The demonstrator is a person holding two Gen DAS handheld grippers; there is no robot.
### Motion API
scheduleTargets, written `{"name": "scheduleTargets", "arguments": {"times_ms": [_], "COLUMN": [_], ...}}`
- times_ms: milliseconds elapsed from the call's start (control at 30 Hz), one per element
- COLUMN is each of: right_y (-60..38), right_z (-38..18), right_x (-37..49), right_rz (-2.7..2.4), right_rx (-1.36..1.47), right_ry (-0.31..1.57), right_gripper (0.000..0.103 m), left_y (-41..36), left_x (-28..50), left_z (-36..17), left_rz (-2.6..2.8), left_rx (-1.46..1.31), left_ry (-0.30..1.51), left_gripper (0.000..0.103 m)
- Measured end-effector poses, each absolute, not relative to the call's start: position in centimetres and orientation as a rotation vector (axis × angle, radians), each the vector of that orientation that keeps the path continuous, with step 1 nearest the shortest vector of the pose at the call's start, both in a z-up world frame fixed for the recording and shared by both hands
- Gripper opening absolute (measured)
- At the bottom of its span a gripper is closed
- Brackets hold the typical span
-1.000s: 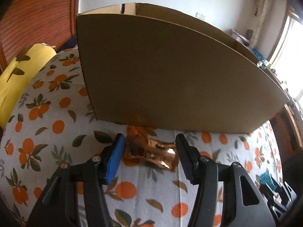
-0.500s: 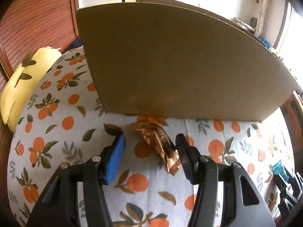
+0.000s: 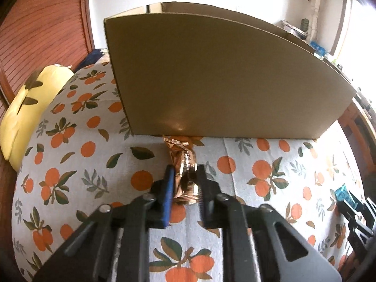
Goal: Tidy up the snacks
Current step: 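Lift and carry the blue packet and copper candy over the box with both grippers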
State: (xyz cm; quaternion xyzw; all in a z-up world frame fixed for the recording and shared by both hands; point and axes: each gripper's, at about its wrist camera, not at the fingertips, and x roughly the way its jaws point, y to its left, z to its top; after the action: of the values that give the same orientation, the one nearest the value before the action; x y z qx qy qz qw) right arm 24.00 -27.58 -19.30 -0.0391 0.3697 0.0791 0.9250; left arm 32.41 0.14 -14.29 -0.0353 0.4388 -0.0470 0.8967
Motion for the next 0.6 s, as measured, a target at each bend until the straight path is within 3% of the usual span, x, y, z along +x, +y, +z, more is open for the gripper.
{"name": "scheduleTargets", "arguments": {"times_ms": [600], "right_y": [-27.5], "right_z": [-19.4], "right_x": [23.9], "right_rz": [0.161], "right_rx": [-0.083], "right_ry": [0.757], "right_gripper": [0.031], "left_y": [0.0], "left_x": [29.1], "left_z": [-11.0], "left_rz": [-0.174], "left_rx": [-0.026], "left_ry": [0.831], "left_gripper": [0.012]}}
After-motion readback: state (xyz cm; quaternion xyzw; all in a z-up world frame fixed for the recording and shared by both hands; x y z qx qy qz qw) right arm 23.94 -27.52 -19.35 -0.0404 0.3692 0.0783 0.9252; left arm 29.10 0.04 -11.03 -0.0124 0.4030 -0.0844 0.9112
